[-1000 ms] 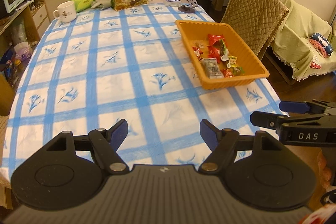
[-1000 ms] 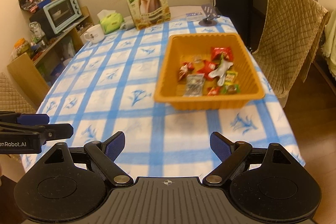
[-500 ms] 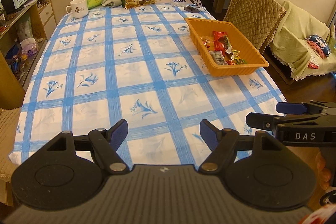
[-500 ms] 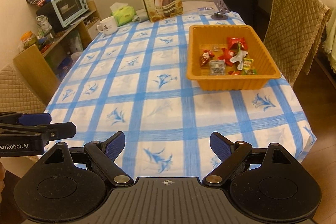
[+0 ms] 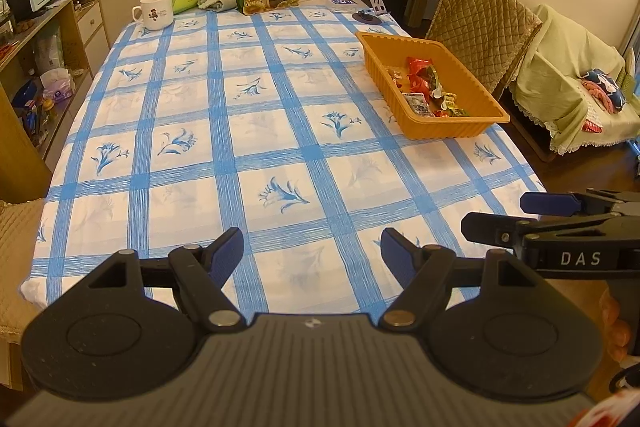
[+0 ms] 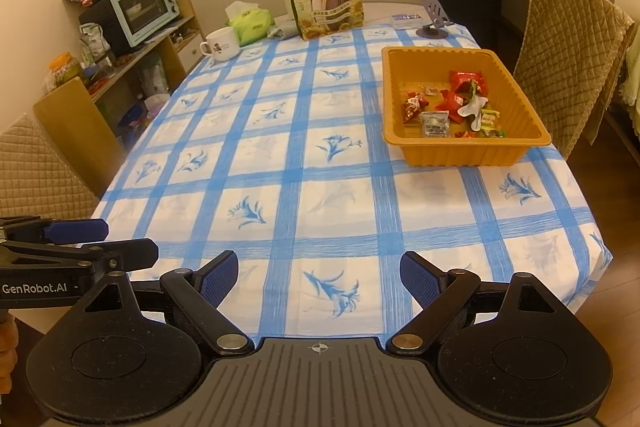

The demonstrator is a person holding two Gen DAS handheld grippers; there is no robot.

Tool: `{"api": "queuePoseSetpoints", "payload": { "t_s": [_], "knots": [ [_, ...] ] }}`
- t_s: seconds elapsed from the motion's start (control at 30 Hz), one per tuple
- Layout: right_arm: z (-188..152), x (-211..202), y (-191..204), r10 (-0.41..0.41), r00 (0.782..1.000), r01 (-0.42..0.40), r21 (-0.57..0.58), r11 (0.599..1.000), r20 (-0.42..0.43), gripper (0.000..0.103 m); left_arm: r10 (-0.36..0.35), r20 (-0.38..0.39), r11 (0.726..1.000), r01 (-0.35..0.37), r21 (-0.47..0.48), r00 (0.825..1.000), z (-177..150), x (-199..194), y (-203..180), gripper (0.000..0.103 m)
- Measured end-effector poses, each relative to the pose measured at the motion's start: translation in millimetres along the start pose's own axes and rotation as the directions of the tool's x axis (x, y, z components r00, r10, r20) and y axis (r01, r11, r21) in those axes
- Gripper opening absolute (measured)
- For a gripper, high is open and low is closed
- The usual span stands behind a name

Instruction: Organize snacks

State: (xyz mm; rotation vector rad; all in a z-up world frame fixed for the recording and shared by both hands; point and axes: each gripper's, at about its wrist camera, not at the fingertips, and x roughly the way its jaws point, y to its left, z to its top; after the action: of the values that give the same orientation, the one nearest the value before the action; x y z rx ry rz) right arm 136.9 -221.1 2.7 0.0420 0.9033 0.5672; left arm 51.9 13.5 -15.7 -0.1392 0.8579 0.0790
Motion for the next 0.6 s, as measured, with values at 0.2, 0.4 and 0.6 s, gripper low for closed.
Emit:
{"api": "queuePoseSetpoints", "payload": {
  "t_s": [0.2, 0.4, 0.6],
  "knots": [
    [-0.1, -1.3, 4.0, -0.002, 1.0, 0.002, -0.005, 1.0, -0.002, 0.088, -0.002, 0.0, 1.0, 0.002, -0.001, 1.0, -0.6, -0.6, 0.8, 0.074],
    [-0.1, -1.9, 5.4, -0.002, 1.0, 0.002, -0.006, 1.0, -0.001, 0.088, -0.004, 0.001, 1.0, 0.004, -0.002, 1.0, -0.9, -1.3, 1.1, 0.074],
    [0.1, -1.9, 5.1, -0.003, 1.0, 0.003, -0.005, 1.0, -0.001, 0.088, -0.004, 0.002, 1.0, 0.004, -0.002, 1.0, -0.9, -1.0, 1.0, 0.074]
  ]
}}
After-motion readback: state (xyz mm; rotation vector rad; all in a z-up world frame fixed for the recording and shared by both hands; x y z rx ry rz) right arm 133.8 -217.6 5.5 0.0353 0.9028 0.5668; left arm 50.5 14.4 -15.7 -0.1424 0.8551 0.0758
